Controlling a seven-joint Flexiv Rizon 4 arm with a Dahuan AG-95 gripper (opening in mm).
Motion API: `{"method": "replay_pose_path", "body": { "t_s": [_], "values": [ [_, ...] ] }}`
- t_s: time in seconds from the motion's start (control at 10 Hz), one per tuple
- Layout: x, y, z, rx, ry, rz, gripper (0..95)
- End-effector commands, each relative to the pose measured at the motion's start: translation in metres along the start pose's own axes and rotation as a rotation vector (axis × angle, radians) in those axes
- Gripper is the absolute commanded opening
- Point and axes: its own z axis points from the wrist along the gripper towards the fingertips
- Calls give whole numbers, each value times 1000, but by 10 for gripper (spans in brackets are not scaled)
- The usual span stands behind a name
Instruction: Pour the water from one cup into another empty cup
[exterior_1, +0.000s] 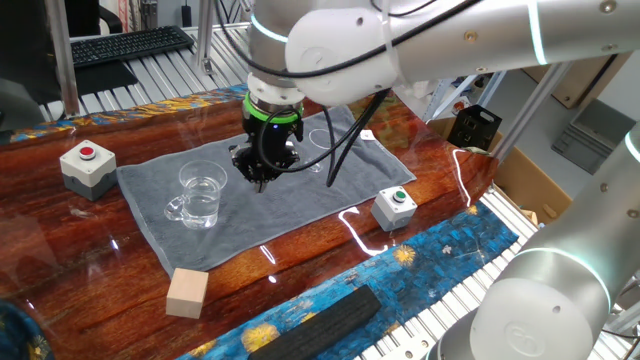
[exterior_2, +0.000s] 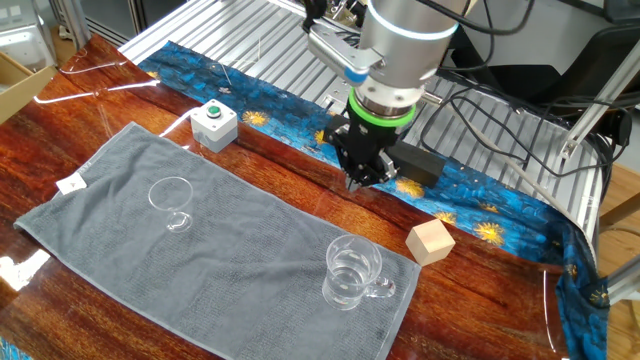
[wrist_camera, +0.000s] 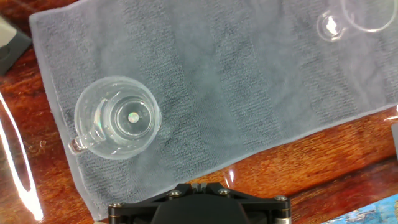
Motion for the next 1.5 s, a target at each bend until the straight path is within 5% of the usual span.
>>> {"method": "replay_pose_path", "body": {
  "t_s": [0.1,0.3,0.4,0.6,1.1,1.5],
  "values": [
    [0,-1,-1,-7,-1,-3,0],
    [0,-1,-1,-13,1,-6,0],
    [0,-1,-1,-39,14,26,0],
    [0,-1,-1,-44,41,49,0],
    [5,36,-14,-47,90,169,0],
    [-10,65,-9,-42,90,236,0]
  ]
}}
